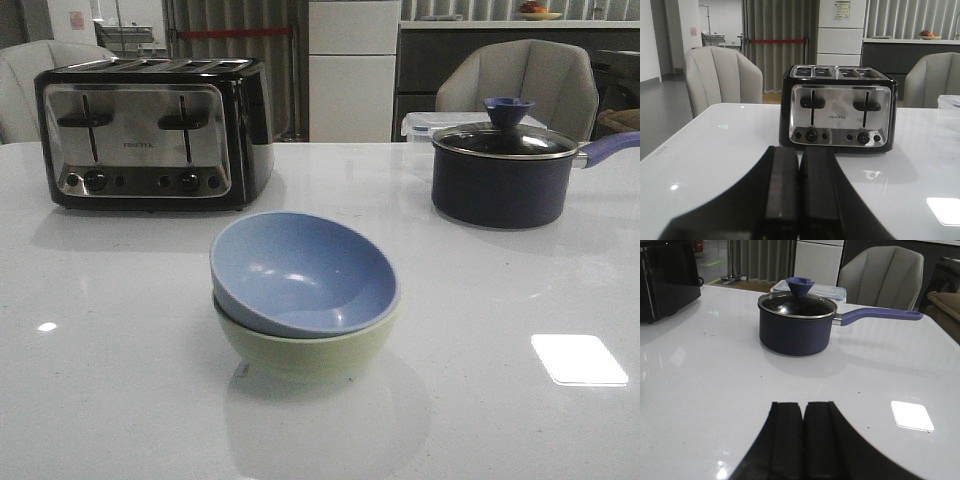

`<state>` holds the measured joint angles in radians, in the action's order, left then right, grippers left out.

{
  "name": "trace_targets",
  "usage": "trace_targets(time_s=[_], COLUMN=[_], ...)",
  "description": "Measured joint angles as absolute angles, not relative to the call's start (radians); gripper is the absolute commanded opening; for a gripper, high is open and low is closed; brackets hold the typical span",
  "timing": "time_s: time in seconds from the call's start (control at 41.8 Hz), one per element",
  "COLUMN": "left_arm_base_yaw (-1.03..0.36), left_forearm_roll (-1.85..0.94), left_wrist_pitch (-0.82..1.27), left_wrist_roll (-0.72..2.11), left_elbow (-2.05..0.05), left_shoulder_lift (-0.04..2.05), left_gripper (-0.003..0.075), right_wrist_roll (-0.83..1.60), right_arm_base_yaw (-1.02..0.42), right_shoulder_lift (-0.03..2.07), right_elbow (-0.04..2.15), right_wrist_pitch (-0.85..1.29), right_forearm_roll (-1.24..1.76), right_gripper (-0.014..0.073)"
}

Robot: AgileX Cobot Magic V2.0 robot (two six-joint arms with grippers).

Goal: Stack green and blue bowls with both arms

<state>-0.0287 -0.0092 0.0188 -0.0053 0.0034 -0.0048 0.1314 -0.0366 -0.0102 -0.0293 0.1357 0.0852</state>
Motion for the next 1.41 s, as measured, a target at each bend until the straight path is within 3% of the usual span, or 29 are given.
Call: trace_targets(time_s=[0.526, 1.41], left_arm_base_yaw=[-0.029, -0.029], left_forearm_roll=[-0.009, -0.009], left_wrist_pitch=[0.019, 0.019], left_wrist_roll=[-0.005, -0.005], left_elbow=[0.003, 0.003], left_shoulder_lift=[-0.005, -0.005], left_gripper=[0.0093, 0.0093], right_wrist_roll=[0.042, 0.038], right_arm_base_yaw=[-0.033, 0.004], right_shoulder_lift=[-0.01, -0.01], right_elbow=[-0.029, -0.029], right_wrist_pitch=[-0.005, 0.03], right_forearm_roll=[0.082, 0.059], right_gripper=[0.0068, 0.0068])
